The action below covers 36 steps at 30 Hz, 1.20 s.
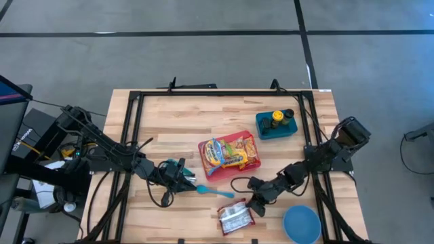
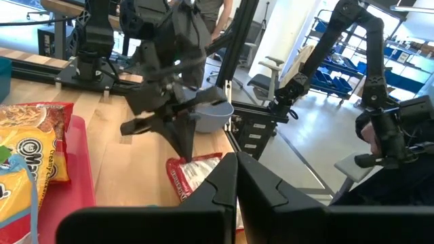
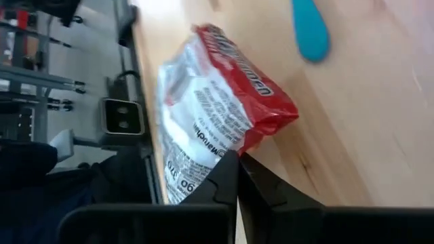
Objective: Pick & Place Food Item
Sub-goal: Put the red noodle pack into the red bin
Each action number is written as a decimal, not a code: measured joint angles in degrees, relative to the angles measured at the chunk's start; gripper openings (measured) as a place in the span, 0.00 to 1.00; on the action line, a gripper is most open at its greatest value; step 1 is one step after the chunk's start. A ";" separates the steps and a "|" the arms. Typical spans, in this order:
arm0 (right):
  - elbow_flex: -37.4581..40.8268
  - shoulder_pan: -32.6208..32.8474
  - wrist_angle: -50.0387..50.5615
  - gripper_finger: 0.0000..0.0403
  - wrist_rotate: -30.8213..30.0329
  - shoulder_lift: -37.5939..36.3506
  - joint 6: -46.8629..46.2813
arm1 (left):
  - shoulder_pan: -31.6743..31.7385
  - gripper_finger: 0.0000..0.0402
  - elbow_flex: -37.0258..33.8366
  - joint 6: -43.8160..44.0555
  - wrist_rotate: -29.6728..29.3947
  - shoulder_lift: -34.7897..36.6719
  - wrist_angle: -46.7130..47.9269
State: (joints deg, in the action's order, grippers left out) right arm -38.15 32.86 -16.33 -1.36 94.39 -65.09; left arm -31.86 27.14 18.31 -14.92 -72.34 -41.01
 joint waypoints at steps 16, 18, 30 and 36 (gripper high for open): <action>0.00 0.00 0.53 0.00 -5.61 -10.08 13.23 | 0.00 0.00 0.00 0.00 -0.02 0.00 0.01; 0.00 0.00 1.05 0.00 -6.16 -10.52 13.68 | 0.00 0.00 0.00 0.00 0.00 0.00 0.01; -0.01 -0.02 0.65 0.00 -6.67 -12.80 18.31 | 0.00 0.00 0.00 0.00 -0.02 0.00 0.00; -0.02 -0.03 -0.67 0.00 -6.65 -12.81 20.10 | 0.00 0.00 0.00 0.00 0.00 0.00 0.00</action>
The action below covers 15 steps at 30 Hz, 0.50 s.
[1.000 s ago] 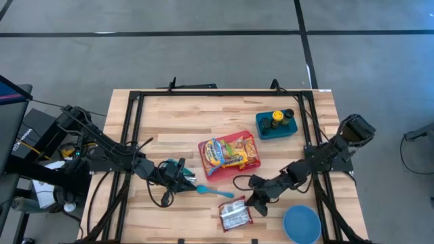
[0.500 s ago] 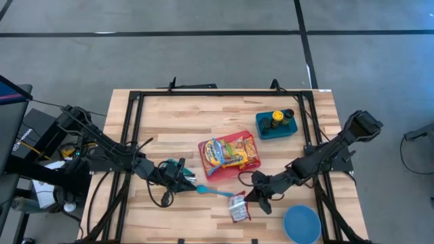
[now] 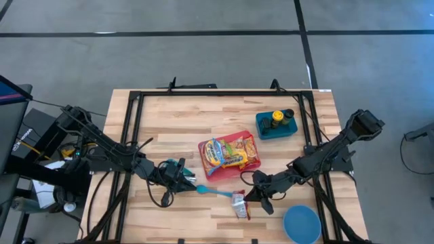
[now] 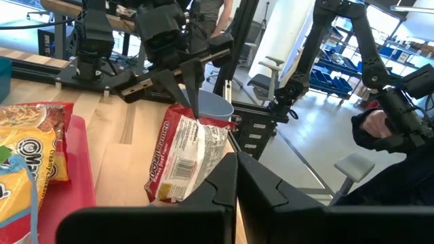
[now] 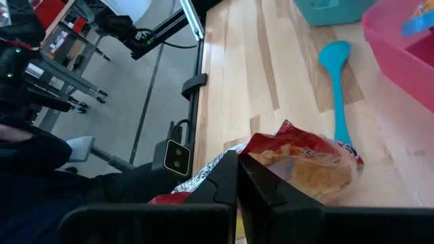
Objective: Pick & Place Food Item
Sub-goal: Put the red noodle pack into the red bin
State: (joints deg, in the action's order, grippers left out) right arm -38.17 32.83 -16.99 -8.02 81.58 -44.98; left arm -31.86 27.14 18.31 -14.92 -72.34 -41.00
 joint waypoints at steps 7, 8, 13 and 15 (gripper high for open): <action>0.00 -0.74 -2.62 0.00 0.55 0.00 1.72 | 0.00 0.00 0.00 0.00 -0.01 0.00 0.00; 0.00 -0.75 -3.28 0.00 0.60 0.00 1.95 | 0.00 0.00 0.00 0.00 0.00 0.00 0.01; 0.00 -1.25 -3.76 0.00 0.62 0.00 2.17 | 0.00 0.00 0.00 0.00 -0.01 0.00 0.00; 0.00 -1.57 -4.07 0.00 0.62 0.00 2.87 | 0.00 0.00 0.00 0.00 -0.01 0.00 0.01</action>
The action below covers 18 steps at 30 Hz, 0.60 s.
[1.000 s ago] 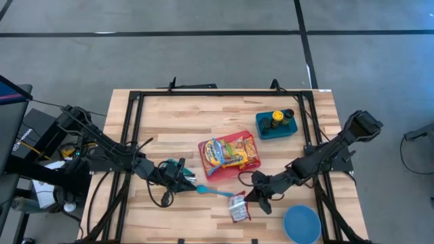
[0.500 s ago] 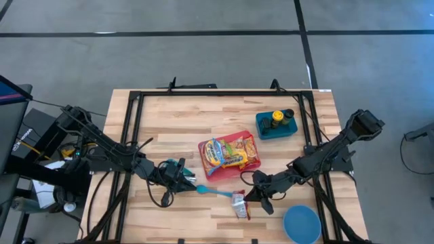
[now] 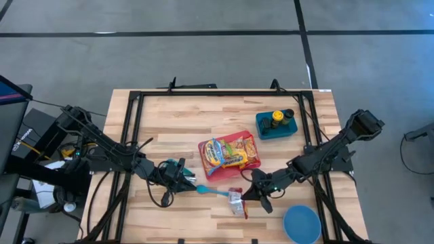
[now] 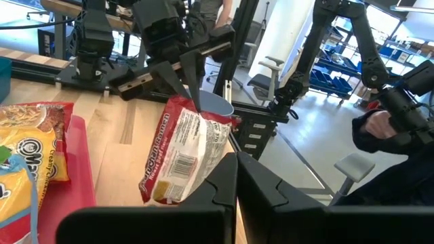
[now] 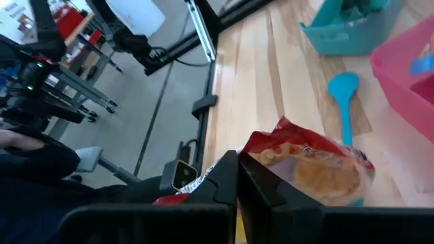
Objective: Pick & Place Food Item
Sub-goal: Put the red noodle pack into the red bin
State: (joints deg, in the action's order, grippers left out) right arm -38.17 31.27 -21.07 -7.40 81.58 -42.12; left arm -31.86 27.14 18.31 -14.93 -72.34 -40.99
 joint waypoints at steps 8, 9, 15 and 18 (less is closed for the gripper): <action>-0.02 -1.50 -2.76 0.00 0.03 -2.05 2.63 | 0.00 0.00 0.00 0.00 0.00 0.00 -0.02; -0.02 -1.72 -2.55 0.00 0.03 -2.72 3.61 | 0.00 0.00 0.00 0.00 -0.01 0.00 -0.02; -0.02 -3.57 -2.55 0.00 -0.01 -8.02 8.91 | 0.00 0.00 0.00 0.00 0.00 0.00 0.00; -0.02 -4.91 -1.90 0.00 -0.01 -10.83 10.74 | 0.01 0.00 0.00 0.00 0.00 0.00 -0.01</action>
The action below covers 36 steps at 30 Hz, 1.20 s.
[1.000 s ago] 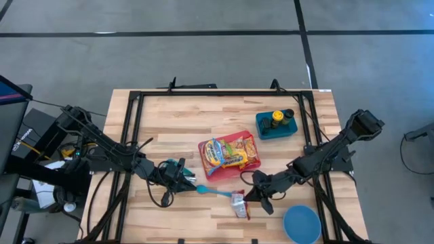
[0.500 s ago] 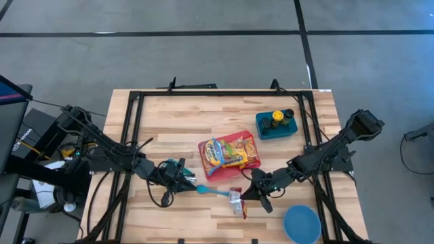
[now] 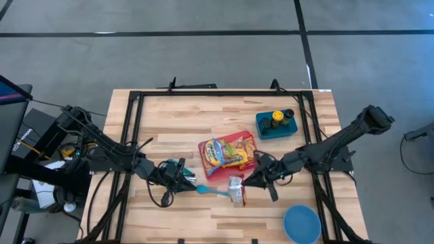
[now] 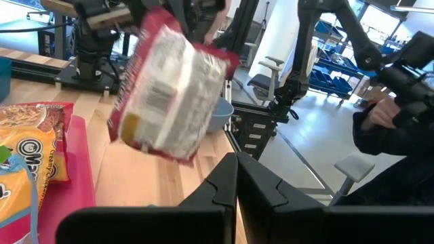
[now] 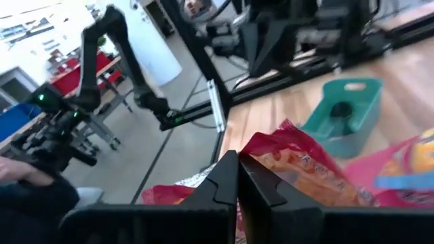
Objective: Pick & Place Food Item
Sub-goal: Put the red noodle pack into the red bin
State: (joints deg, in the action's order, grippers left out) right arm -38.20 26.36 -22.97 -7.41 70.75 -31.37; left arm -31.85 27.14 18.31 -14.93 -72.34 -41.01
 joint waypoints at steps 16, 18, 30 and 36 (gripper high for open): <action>0.00 -14.02 13.19 0.00 0.21 -9.01 0.52 | -0.01 0.00 0.00 0.00 0.00 0.00 0.00; 0.00 -16.17 13.79 0.00 1.61 -9.00 0.51 | -0.01 0.00 0.00 0.00 0.01 0.00 -0.01; 0.01 -28.08 13.32 0.00 14.13 -6.15 0.74 | -0.01 0.00 0.00 0.00 0.01 0.00 -0.01; 0.00 -31.74 13.22 0.00 20.64 -5.59 1.79 | -0.01 0.00 0.00 0.00 0.01 0.00 -0.03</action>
State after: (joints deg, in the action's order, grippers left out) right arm -38.20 -5.38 -9.75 13.23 65.16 -29.59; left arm -31.86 27.13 18.31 -14.92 -72.34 -41.04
